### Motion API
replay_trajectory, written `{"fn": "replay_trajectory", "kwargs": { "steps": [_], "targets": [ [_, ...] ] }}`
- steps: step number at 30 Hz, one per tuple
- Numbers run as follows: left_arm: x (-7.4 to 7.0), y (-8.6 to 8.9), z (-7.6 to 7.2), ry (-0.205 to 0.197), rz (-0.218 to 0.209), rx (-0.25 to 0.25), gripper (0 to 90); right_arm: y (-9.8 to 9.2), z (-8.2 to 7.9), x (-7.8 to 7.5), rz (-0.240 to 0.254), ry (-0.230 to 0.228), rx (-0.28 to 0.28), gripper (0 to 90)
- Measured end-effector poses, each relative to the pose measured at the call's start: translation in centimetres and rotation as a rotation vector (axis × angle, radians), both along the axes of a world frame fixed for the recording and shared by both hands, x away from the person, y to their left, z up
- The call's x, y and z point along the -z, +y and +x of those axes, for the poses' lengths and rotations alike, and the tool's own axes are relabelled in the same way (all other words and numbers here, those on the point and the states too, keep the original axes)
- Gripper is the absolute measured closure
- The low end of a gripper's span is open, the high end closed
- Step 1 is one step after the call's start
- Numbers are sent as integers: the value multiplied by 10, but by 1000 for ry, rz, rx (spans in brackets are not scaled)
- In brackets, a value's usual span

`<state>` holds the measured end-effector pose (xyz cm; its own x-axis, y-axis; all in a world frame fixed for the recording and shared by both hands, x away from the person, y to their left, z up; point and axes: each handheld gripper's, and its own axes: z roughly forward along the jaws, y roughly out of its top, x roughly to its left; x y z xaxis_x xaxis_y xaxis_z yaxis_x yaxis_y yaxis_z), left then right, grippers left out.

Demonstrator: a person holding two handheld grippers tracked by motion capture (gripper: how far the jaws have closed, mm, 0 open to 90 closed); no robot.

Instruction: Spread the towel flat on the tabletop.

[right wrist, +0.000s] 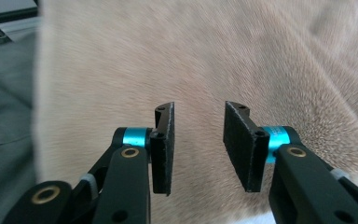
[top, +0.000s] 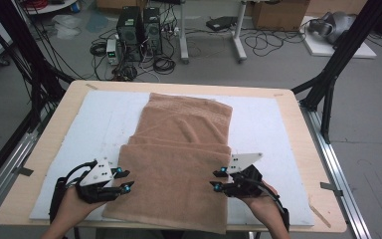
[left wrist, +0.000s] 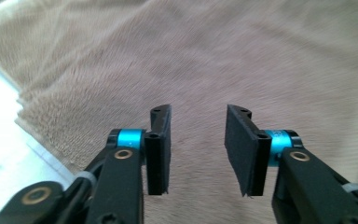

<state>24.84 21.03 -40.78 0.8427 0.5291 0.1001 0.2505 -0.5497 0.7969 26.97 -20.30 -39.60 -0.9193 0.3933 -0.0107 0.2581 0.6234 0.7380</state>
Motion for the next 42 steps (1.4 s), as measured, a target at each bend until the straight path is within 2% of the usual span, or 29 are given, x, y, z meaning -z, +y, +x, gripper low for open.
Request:
{"fn": "replay_trajectory", "kwargs": {
  "steps": [1, 3, 5, 9, 11, 16, 18, 22, 25, 28, 32, 35, 37, 40, 42],
  "targets": [
    [5, -1, 5, -7, 19, -20, 581, 1, 5, 6, 2, 12, 5, 630],
    [14, -2, 17, 25, 23, -44, 563, 4, 13, 16, 10, 33, 14, 630],
    [19, -4, 25, 37, 45, -52, 562, 8, 19, 25, -19, 52, 16, 628],
    [29, -8, 34, 100, 90, -56, 564, 12, 26, 38, -60, 70, 19, 626],
    [32, -7, 35, 124, 60, -50, 610, 14, 27, 43, -54, 68, 27, 643],
    [34, -9, 28, 94, 54, -36, 804, 12, 26, 44, -37, 79, 28, 786],
    [34, -10, 26, 82, 64, -36, 836, 13, 27, 44, -34, 94, 15, 840],
    [32, -11, 22, 79, 70, -35, 857, 12, 27, 41, -37, 109, -4, 856],
    [28, -10, 12, 82, 45, -14, 859, 8, 21, 35, -14, 97, -13, 856],
    [18, -8, -8, 44, 20, -1, 859, 3, 7, 26, 13, 83, -25, 856],
    [0, -4, -38, -10, 15, 15, 860, -2, -18, 13, 40, 64, -50, 854],
    [-11, -4, -62, -17, 18, 55, 859, -4, -39, 0, 45, 39, -68, 852],
    [-18, -2, -77, -16, 15, 79, 848, -6, -52, -9, 71, 25, -77, 844],
    [-28, 3, -87, -12, -21, 85, 734, -8, -67, -21, 104, 6, -99, 796],
    [-32, 5, -84, -28, -27, 72, 686, -8, -68, -27, 107, 1, -91, 746]
  ]
}}
